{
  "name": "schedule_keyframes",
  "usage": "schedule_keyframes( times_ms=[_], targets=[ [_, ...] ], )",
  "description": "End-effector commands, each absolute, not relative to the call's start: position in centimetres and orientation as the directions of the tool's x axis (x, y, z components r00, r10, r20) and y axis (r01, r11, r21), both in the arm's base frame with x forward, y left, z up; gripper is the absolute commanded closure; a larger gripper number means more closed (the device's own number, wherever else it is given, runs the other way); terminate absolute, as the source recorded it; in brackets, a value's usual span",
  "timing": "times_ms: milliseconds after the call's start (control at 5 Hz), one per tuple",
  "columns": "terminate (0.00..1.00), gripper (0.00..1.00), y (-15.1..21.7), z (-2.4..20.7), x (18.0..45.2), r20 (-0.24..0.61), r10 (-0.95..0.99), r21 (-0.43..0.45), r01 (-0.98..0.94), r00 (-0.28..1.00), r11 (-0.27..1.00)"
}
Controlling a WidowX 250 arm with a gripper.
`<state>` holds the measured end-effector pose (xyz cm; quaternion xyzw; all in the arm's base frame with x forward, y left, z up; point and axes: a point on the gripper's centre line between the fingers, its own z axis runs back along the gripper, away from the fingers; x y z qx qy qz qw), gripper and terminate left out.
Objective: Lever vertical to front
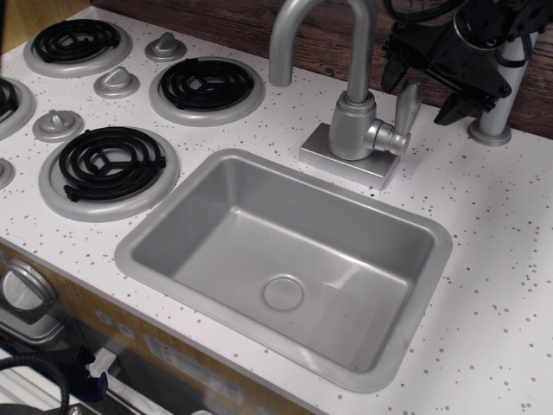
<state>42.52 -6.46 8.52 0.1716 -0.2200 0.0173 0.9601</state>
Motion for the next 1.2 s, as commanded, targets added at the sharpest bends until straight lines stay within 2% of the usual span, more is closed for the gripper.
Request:
schedule_keyframes(
  times_ms=[0, 200, 400, 800, 1000],
  targets=[
    [0.00, 1.00, -5.8, 10.0, 43.7, 0.464, -0.026, 0.286, -0.122, 0.886, 0.950],
    [0.00, 1.00, -5.6, 9.7, 43.8, 0.445, -0.020, 0.274, -0.115, 0.895, 0.955],
    [0.00, 1.00, -5.7, 9.5, 42.8, 0.416, 0.004, 0.273, -0.130, 0.909, 0.953],
    [0.00, 1.00, -6.3, 9.2, 39.0, 0.344, 0.069, 0.275, -0.171, 0.936, 0.946],
    [0.00, 1.00, -5.9, 8.1, 38.5, 0.294, 0.085, 0.231, -0.157, 0.952, 0.960]
  ],
)
